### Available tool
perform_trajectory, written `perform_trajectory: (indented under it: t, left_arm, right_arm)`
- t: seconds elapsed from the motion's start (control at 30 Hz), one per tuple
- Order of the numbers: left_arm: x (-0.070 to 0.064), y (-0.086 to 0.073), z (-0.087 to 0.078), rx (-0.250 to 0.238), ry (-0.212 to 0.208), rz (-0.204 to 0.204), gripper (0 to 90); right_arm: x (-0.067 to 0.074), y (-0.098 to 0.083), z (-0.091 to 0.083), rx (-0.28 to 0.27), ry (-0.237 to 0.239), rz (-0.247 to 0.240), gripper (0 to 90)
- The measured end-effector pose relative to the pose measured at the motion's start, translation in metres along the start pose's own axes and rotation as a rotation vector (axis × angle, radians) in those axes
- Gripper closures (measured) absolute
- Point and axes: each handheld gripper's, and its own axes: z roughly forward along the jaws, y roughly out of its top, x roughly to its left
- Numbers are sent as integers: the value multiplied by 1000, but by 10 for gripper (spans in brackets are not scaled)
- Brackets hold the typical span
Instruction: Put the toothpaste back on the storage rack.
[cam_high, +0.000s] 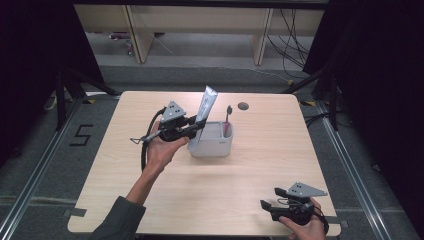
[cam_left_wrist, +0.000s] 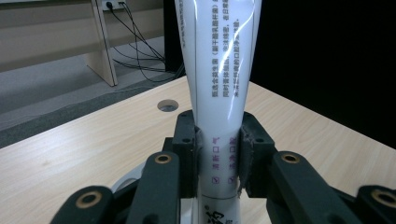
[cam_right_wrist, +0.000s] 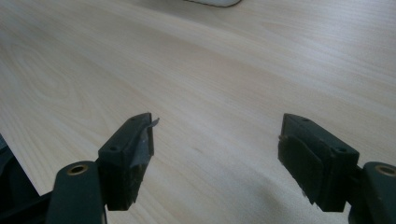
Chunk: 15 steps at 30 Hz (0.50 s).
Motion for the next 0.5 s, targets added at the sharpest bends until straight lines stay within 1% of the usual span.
perform_trajectory:
  t: [0.1,0.23,0.27,0.33,0.37,0.5]
  left_arm:
    - [0,2,5,-15,0,-14,716]
    - [0,5,10,-17,2,-16,716]
    - [0,6,11,-19,4,-17,716]
    - [-1,8,12,-24,8,-17,716]
    - [-1,9,13,-27,8,-20,716]
    - [0,12,17,-39,13,-25,716]
  right_arm:
    - [0,0,0,3,-5,-5,274]
    - [-1,0,0,7,-9,-8,274]
    - [1,-1,0,10,-2,32,274]
    - [0,-1,0,6,-3,25,274]
    - [-2,0,1,-2,-9,-4,274]
    - [-2,0,1,-2,-8,-4,274]
